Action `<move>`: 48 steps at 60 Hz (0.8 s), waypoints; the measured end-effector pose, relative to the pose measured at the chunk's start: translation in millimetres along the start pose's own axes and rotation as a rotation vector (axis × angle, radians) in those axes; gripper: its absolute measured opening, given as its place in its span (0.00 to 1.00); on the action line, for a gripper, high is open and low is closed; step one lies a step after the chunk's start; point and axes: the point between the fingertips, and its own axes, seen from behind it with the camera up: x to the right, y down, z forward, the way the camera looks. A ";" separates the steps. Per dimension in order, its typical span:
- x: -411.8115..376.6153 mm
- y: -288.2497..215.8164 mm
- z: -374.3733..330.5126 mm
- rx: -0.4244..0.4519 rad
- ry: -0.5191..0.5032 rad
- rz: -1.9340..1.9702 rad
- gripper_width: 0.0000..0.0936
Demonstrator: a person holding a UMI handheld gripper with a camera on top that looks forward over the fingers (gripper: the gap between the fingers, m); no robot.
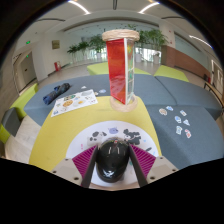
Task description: Arrange mouse
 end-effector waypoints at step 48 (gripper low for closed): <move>-72.4 45.0 -226.9 0.229 0.069 -0.090 0.88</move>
